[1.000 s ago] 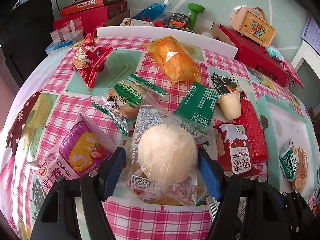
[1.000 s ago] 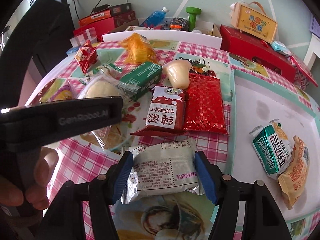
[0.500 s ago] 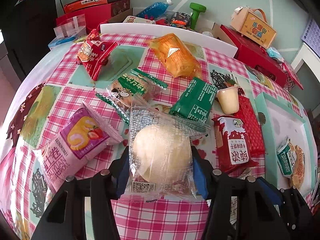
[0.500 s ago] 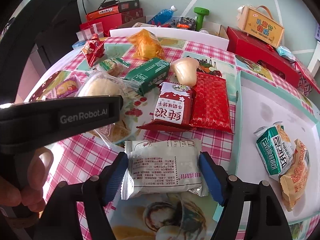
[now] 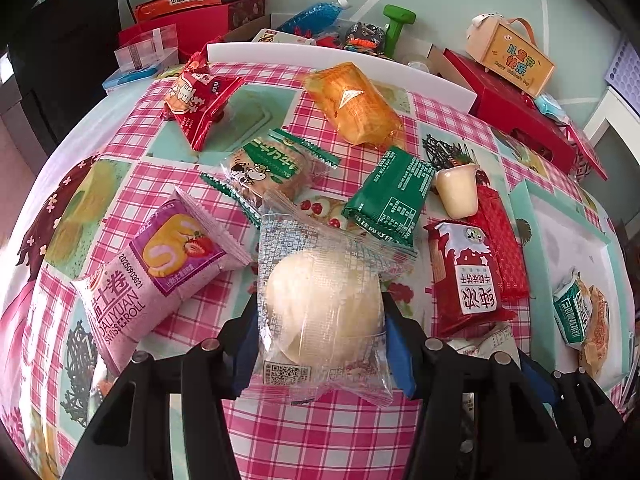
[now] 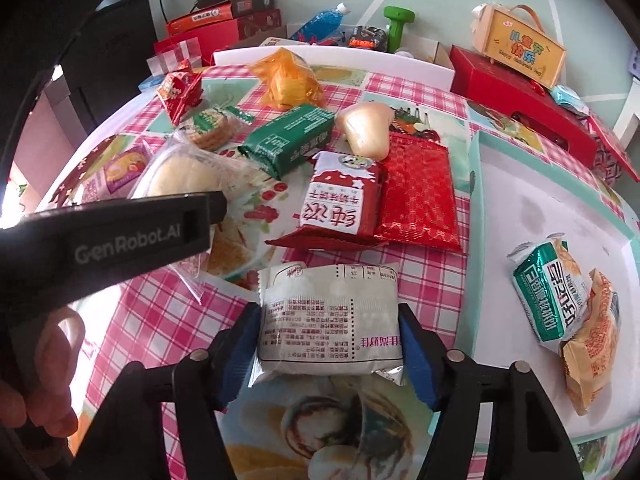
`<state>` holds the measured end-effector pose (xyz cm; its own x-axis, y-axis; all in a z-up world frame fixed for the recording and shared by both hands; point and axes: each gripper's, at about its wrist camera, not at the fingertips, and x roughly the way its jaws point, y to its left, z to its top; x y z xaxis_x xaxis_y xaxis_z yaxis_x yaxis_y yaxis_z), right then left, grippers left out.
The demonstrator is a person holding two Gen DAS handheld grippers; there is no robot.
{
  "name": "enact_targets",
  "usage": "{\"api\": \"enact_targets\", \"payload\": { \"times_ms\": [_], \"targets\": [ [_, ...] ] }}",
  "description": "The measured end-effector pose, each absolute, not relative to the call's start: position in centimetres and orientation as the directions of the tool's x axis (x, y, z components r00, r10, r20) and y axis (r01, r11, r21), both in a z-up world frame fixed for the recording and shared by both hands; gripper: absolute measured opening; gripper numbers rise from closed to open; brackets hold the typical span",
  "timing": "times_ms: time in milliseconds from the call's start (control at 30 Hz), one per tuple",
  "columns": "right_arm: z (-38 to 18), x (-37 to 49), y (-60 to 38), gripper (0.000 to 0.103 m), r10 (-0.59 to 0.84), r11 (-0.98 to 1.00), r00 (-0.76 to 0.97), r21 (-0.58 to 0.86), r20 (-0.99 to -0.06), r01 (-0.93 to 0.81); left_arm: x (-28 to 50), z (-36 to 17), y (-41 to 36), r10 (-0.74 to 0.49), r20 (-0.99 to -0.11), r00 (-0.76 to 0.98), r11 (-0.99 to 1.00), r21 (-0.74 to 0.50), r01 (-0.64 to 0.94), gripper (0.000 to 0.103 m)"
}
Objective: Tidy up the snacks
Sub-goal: 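Carry the white pouch and the round bun over the white tray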
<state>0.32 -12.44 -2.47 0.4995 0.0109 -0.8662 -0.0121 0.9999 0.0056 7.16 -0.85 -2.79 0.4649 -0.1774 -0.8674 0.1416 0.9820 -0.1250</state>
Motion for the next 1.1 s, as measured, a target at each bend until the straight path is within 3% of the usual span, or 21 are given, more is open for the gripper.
{"api": "enact_targets", "payload": {
  "times_ms": [400, 767, 1100],
  "targets": [
    [-1.5, 0.0, -13.6, 0.062, 0.014, 0.999, 0.525, 0.030, -0.851, 0.022, 7.2, -1.9, -1.0, -0.178, -0.858, 0.481, 0.982, -0.123, 0.144, 0.057],
    [2.5, -1.4, -15.2, 0.062, 0.032, 0.995, 0.629, 0.086, -0.776, 0.056, 6.1, 1.6, -1.3, -0.184, -0.811, 0.556, 0.981, -0.119, 0.151, 0.057],
    [5.1, -2.9, -19.5, 0.062, -0.051, 0.977, 0.691, 0.109, -0.721, 0.185, 4.7, 4.5, -4.1, -0.236, -0.762, 0.603, 0.969, -0.139, 0.204, 0.057]
  ]
}}
